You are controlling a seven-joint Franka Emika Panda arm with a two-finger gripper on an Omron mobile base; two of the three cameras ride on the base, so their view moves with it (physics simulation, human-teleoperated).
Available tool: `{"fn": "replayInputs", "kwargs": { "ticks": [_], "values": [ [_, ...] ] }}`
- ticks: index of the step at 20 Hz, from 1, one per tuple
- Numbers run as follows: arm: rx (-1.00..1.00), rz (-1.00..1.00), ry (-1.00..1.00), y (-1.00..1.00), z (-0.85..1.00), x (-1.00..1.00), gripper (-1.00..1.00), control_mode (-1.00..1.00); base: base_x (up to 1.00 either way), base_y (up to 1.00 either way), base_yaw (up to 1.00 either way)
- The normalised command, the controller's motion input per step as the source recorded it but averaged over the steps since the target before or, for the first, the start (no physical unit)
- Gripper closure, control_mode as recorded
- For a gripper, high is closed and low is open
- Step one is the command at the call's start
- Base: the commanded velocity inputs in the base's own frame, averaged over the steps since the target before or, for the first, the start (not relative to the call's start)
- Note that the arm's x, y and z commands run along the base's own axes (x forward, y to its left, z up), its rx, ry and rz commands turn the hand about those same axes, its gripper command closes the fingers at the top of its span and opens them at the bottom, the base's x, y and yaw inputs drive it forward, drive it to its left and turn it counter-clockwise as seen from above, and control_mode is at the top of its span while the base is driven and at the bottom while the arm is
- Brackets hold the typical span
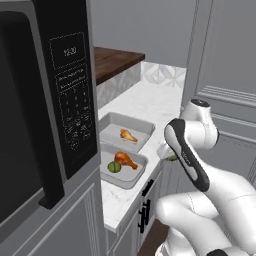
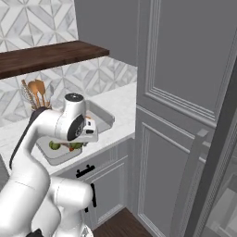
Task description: Place one lime and one chicken drumstick in each tupperware on the nearby counter, to pack two identical lunches.
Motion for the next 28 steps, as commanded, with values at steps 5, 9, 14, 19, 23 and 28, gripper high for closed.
{"fn": "replayInputs", "kwargs": {
  "ticks": [5, 9, 14, 19, 23, 28],
  "values": [
    [0.00, 0.00, 0.00, 0.18, -0.01, 0.83, 1.00, -1.00, 0.00, 0.00, 0.00],
    [0.00, 0.00, 0.00, 0.33, 0.10, 0.87, 1.00, -1.00, 0.00, 0.00, 0.00],
    [0.00, 0.00, -0.06, 0.31, 0.04, 1.00, 1.00, -1.00, 0.00, 0.00, 0.00],
    [0.00, 0.00, -0.04, 0.14, -0.04, 1.00, 1.00, -1.00, 0.00, 0.00, 0.00],
    [0.00, 0.00, 0.00, 0.15, -0.27, 1.00, 1.00, -1.00, 0.00, 0.00, 0.00],
    [0.00, -0.03, 0.00, 0.17, -0.57, 1.00, 1.00, -1.00, 0.00, 0.00, 0.00]
  ]
}}
